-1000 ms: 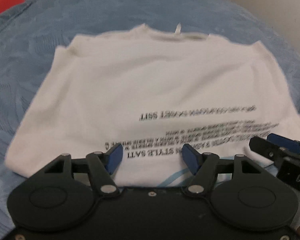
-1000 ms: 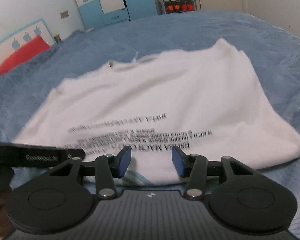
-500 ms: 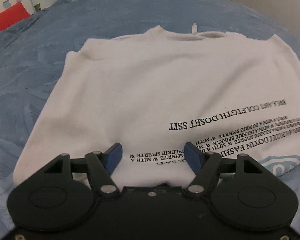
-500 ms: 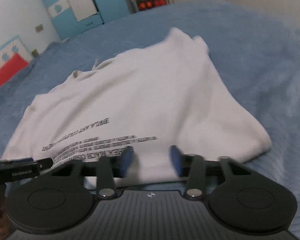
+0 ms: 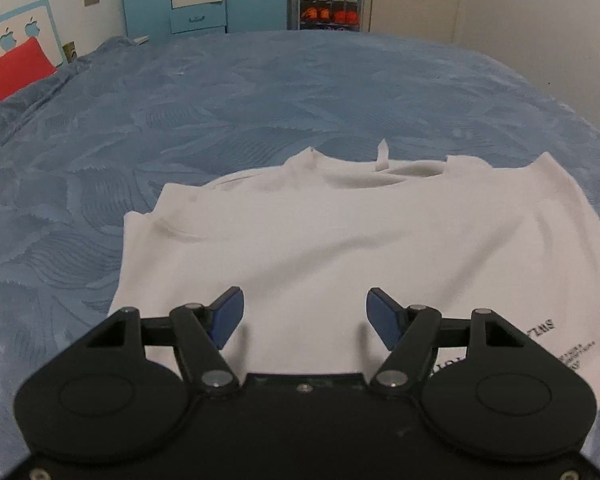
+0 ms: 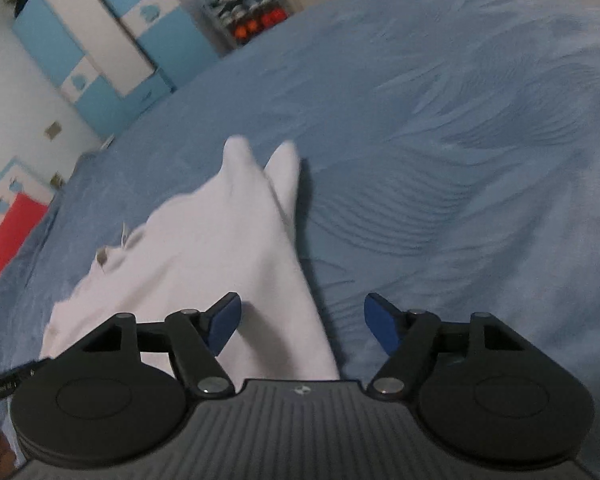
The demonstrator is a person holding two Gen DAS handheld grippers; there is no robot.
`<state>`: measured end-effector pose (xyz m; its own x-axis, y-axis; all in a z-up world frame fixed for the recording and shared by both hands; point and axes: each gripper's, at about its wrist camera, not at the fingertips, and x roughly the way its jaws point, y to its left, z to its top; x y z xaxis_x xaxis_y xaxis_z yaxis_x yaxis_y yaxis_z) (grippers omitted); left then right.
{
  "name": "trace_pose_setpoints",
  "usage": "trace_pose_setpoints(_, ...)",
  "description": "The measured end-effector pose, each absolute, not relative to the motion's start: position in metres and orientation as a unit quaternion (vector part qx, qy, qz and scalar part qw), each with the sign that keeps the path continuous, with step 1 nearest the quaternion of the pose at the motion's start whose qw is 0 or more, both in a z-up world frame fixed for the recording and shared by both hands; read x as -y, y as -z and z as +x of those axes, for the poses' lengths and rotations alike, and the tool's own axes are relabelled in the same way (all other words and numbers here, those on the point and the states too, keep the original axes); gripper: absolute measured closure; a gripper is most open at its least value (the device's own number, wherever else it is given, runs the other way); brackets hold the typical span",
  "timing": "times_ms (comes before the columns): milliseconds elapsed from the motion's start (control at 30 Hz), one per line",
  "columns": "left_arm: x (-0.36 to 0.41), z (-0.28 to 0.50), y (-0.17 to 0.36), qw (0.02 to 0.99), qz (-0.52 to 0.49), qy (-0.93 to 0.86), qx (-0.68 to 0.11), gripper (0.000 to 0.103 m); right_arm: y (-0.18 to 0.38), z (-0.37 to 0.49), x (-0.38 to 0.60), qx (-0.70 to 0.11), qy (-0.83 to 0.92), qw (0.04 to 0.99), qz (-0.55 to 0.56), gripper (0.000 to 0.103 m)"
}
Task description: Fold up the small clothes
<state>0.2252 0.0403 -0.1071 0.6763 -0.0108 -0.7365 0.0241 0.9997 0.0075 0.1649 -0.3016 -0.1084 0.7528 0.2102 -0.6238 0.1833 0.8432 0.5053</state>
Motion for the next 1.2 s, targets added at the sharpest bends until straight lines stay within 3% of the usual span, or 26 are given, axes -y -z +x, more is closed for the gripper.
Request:
trace_pose_setpoints(233, -0.042, 0.242, 0.143, 0.902, 0.013, -0.001, -0.433, 0.031, 0.116, 0.189, 0.27, -0.355, -0.029, 0.905, 0.232, 0.017)
trace_pose_setpoints(300, -0.041, 0.246, 0.152, 0.902, 0.013, -0.007, -0.432, 0.03, 0.125, 0.197, 0.265, -0.348, -0.028, 0.909, 0.229, 0.006)
trace_pose_setpoints(333, -0.039, 0.246, 0.154, 0.903, 0.015, -0.011, -0.429, 0.03, 0.126, 0.198, 0.264, -0.345, -0.03, 0.91, 0.229, 0.007)
trace_pose_setpoints(400, -0.036, 0.247, 0.152, 0.903, 0.022, -0.015, -0.429, 0.03, 0.119, 0.193, 0.262, -0.334, -0.026, 0.918, 0.214, 0.051)
trace_pose_setpoints(433, -0.036, 0.248, 0.151, 0.902, 0.025, -0.016, -0.431, 0.03, 0.112, 0.187, 0.262, -0.325, -0.031, 0.921, 0.214, 0.082)
trace_pose_setpoints(633, -0.048, 0.25, 0.13, 0.902, 0.039, -0.02, -0.429, 0.032, 0.057, 0.158, 0.252, -0.267, -0.065, 0.933, 0.231, 0.083)
trace_pose_setpoints(900, -0.112, 0.245, 0.078, 0.915, 0.048, -0.05, -0.398, 0.032, -0.008, 0.156, 0.147, -0.231, -0.136, 0.944, 0.19, 0.083)
trace_pose_setpoints(1067, -0.161, 0.241, 0.069, 0.907, 0.043, -0.068, -0.413, 0.032, -0.018, 0.173, 0.073, -0.24, -0.137, 0.939, 0.206, 0.083)
trace_pose_setpoints(1200, -0.188, 0.233, 0.074, 0.902, 0.046, -0.078, -0.423, 0.032, 0.004, 0.185, 0.021, -0.264, -0.122, 0.932, 0.217, 0.083)
